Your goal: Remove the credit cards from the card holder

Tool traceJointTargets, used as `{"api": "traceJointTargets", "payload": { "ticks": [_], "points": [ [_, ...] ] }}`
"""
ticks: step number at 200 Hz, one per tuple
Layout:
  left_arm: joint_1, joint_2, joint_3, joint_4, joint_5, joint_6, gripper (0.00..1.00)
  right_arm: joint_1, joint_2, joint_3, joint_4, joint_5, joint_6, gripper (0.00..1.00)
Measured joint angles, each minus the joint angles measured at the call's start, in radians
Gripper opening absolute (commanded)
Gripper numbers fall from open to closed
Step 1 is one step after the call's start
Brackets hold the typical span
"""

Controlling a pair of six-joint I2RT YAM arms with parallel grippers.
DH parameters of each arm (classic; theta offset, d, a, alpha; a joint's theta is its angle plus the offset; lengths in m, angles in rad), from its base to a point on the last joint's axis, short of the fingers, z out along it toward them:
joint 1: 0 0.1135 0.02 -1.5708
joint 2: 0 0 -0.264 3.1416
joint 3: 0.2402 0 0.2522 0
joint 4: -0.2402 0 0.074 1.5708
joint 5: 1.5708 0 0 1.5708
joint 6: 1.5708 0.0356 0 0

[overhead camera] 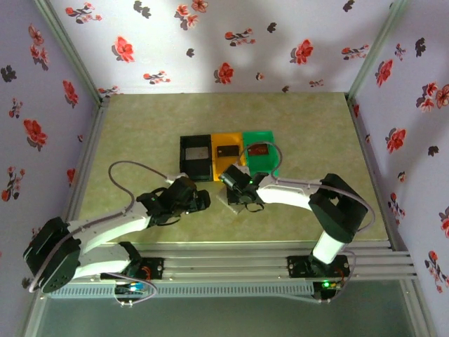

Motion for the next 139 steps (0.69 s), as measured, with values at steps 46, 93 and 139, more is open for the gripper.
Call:
{"api": "traceJointTargets", "payload": {
  "ticks": [46,93,139],
  "points": [
    [-0.032,0.048,0.028,0.000,-0.009,0.000,1.00,-0.006,-0.021,-0.023,0.026,-0.029,0.010,0.00],
    [-0.054,0.072,0.059,-0.001,-0.018,0.005,1.00,-0.006,-0.101,-0.064,-0.016,-0.098,0.021,0.00],
    [-0.061,0.073,0.100,-0.012,-0.038,0.027,1.00,-0.006,-0.224,-0.077,-0.060,-0.122,0.017,0.00]
  ]
}}
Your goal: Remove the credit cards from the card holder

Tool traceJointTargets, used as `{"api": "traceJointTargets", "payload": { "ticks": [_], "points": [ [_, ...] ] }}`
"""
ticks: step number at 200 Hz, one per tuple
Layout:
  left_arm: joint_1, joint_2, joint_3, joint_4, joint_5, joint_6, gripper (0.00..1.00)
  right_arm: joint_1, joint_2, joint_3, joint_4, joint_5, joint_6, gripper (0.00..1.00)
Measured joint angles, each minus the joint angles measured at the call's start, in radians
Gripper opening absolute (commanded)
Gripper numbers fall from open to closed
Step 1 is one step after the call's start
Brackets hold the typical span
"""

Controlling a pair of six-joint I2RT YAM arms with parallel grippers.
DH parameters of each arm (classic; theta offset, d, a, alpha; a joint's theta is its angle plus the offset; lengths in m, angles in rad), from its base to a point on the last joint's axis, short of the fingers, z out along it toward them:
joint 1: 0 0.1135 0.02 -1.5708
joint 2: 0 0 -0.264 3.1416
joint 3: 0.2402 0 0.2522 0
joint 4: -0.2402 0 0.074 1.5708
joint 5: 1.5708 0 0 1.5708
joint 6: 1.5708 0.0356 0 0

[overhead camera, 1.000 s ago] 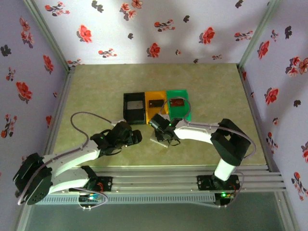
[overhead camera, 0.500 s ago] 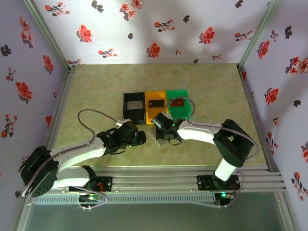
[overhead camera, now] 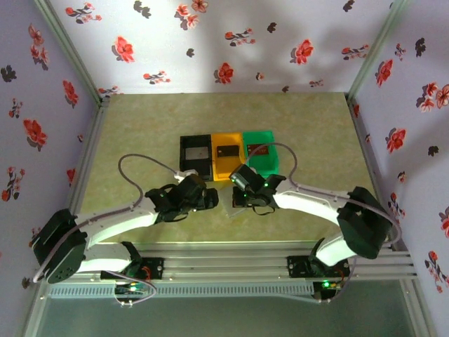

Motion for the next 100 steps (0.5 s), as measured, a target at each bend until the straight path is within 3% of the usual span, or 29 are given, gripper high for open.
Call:
{"api": "traceJointTargets", "payload": {
  "ticks": [100],
  "points": [
    [-0.002,-0.062,0.040,-0.035,-0.058,0.068,1.00,0.001,-0.200,-0.018,-0.045,-0.026,0.000,0.00]
  ]
}}
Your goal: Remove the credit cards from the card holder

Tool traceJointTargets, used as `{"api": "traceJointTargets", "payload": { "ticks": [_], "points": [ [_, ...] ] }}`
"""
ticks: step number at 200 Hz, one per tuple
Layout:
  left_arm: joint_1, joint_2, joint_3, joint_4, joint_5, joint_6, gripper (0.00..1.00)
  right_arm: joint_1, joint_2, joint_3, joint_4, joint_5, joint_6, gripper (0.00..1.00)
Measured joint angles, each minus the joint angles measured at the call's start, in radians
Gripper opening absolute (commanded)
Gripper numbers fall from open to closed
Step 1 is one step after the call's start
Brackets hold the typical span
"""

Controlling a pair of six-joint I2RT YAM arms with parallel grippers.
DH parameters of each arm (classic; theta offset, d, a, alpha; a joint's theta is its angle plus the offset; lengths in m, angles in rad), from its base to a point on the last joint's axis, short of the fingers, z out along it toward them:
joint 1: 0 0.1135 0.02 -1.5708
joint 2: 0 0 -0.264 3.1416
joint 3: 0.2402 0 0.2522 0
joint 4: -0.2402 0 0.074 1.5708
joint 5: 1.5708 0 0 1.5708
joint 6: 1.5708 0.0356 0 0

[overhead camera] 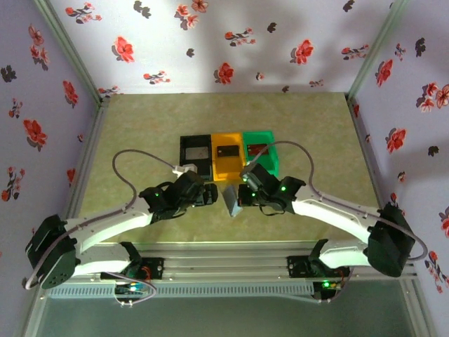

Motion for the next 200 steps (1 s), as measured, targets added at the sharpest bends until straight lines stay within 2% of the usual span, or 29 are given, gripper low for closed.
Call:
{"api": "traceJointTargets", "payload": {
  "ticks": [87,200],
  "points": [
    [-0.002,-0.003,0.022,-0.034,-0.015,0.031,1.00,0.028,-0.048,-0.008,-0.006,-0.001,0.041,0.00],
    [-0.002,0.010,0.023,-0.032,-0.006,0.033,1.00,0.029,-0.126,-0.144,0.028,0.010,0.142,0.00]
  ]
}}
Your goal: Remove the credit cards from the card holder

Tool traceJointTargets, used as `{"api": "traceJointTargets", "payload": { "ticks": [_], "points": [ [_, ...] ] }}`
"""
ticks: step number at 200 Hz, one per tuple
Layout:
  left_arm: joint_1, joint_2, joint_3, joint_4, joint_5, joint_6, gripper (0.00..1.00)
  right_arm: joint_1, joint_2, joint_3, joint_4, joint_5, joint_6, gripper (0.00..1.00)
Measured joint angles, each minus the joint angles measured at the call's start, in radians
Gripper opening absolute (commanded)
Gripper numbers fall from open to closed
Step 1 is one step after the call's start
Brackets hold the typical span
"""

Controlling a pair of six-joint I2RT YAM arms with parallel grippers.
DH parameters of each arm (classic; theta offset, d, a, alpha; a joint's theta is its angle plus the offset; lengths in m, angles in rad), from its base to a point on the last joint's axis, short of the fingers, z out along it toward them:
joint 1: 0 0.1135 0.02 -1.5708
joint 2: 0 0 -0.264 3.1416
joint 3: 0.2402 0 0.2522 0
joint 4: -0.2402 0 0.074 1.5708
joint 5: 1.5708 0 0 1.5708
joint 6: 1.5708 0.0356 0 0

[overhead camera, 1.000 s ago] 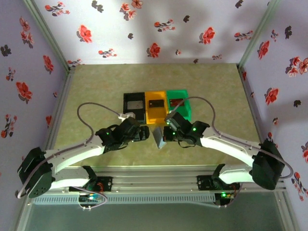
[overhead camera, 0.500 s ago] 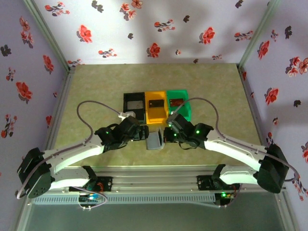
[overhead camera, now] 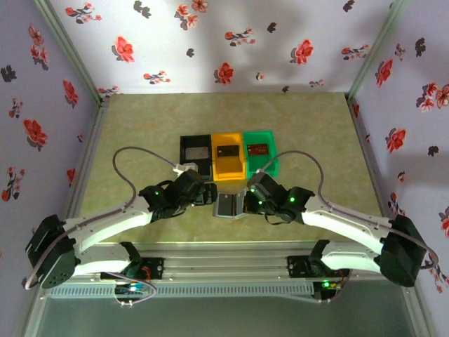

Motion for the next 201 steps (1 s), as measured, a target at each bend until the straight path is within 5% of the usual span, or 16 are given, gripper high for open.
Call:
{"api": "traceJointTargets", "payload": {
  "ticks": [47,84,118,201],
  "points": [
    [0.000,0.076,0.022,-0.002,0.033,-0.001,1.00,-0.026,-0.015,-0.068,0.000,0.005,0.012,0.00],
    [0.000,0.164,0.079,-0.028,0.044,-0.020,1.00,-0.045,-0.021,-0.072,-0.008,0.003,0.016,0.22],
    [0.000,0.255,0.144,-0.095,0.045,-0.045,0.99,-0.052,-0.074,-0.071,-0.034,0.002,0.014,0.31],
    [0.000,0.290,0.164,-0.169,0.076,-0.057,0.95,-0.062,-0.089,0.025,-0.052,-0.040,0.004,0.35]
  ]
}}
